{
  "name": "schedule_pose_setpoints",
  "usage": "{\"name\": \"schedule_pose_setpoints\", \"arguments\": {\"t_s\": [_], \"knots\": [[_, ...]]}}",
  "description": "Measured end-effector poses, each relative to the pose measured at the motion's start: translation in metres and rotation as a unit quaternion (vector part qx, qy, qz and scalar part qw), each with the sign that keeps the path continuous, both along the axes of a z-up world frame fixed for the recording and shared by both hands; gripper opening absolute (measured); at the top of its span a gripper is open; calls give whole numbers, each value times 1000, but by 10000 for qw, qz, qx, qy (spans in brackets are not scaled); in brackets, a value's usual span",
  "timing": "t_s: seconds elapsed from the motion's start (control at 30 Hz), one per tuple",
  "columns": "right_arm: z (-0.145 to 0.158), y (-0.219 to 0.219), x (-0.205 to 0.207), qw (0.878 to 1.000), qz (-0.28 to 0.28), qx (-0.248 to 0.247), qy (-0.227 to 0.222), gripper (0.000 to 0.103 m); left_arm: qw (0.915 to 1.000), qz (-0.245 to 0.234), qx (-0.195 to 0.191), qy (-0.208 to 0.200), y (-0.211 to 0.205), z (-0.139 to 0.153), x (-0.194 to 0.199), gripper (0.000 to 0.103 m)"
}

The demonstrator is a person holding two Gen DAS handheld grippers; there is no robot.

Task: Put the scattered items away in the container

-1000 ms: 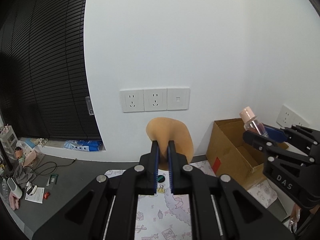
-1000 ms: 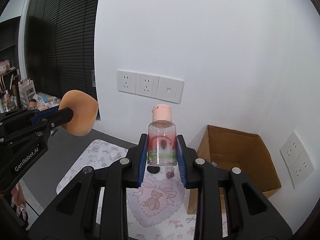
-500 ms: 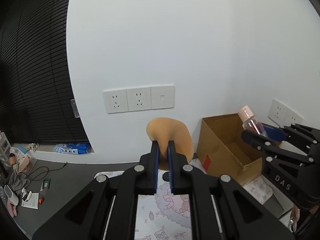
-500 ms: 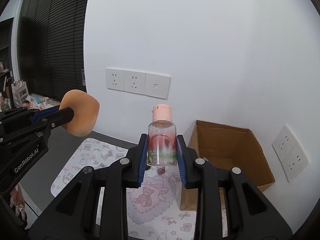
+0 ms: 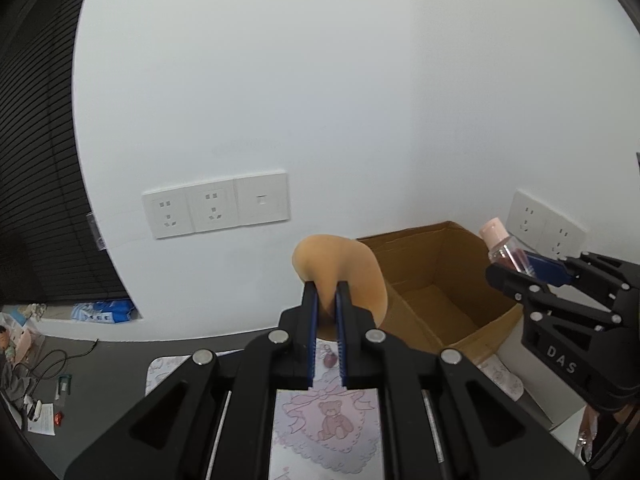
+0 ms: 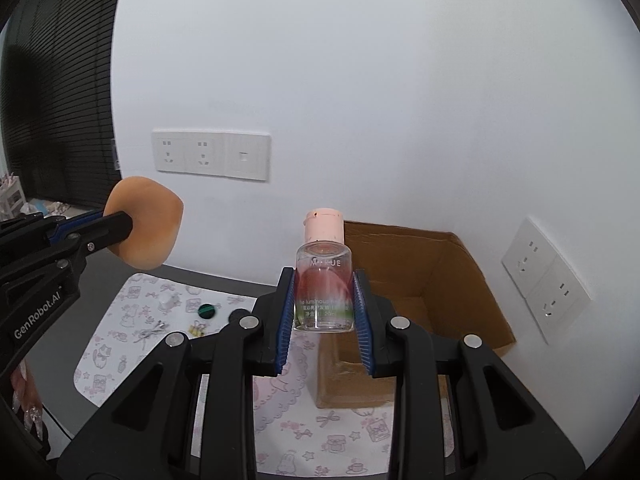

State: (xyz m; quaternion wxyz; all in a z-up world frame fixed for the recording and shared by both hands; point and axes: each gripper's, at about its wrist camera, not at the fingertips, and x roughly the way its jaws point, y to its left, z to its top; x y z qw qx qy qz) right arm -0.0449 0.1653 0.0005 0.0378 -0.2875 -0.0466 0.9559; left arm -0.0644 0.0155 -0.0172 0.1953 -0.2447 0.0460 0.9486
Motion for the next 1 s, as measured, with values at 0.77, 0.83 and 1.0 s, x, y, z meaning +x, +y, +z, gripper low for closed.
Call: {"name": "schedule_pose_setpoints", "arguments": {"t_s": [0.77, 0.83, 1.0], "knots": [[-42, 156, -23, 9917, -1237, -132, -338, 28, 9929, -1081, -231, -445, 156, -32, -56, 9], [-47, 165, -24, 9910, -1276, -149, -379, 29, 9924, -1104, -251, -489, 163, -36, -62, 9], [-61, 185, -35, 9895, -1338, -208, -511, 29, 9911, -1116, -349, -631, 181, -49, -76, 9]]}}
